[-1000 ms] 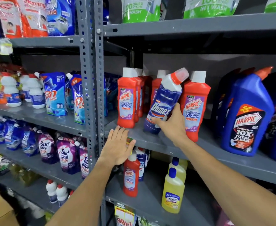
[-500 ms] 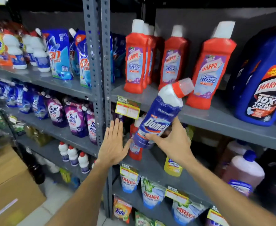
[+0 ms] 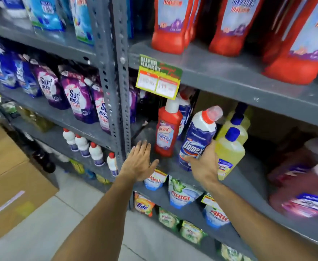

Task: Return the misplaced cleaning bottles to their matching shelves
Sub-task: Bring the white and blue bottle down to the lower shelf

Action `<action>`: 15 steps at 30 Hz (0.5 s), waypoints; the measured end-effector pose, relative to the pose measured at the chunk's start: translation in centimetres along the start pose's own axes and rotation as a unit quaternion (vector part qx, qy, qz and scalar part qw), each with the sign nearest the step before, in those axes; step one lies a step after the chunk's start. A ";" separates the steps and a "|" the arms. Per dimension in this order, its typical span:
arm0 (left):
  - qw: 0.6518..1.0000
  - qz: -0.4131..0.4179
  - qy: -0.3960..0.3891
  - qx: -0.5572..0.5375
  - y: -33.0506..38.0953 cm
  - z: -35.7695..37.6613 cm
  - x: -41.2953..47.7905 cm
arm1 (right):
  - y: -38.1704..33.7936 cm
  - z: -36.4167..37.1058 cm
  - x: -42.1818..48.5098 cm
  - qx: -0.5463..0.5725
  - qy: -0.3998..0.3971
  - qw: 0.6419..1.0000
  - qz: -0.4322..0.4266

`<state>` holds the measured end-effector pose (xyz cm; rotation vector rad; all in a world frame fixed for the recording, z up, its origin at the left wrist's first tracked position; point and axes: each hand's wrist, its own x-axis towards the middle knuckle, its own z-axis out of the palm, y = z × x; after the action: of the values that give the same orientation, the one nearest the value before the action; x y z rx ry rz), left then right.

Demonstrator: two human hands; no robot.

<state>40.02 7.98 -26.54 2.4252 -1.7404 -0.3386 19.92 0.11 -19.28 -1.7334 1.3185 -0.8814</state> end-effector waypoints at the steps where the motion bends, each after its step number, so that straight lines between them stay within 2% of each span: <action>1: 1.000 -0.001 -0.013 0.005 -0.1 0.5 0.3 | 0.5 0.6 0.5 -0.002 0.011 1.000 0.011; 5: 0.999 -0.009 -0.033 0.023 -0.8 2.5 1.4 | 1.8 2.7 2.3 -0.027 0.050 0.998 0.041; 9: 0.999 0.010 -0.005 0.040 -1.8 4.1 1.6 | 2.3 3.9 4.1 -0.044 0.067 0.995 0.058; 15: 1.000 0.000 0.013 0.000 -2.1 4.7 2.4 | 1.9 4.8 7.7 -0.045 0.090 0.992 0.075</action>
<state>41.47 6.53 -31.79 2.4181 -1.7312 -0.3064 25.00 -6.93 -22.67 -1.6277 1.6061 -0.9206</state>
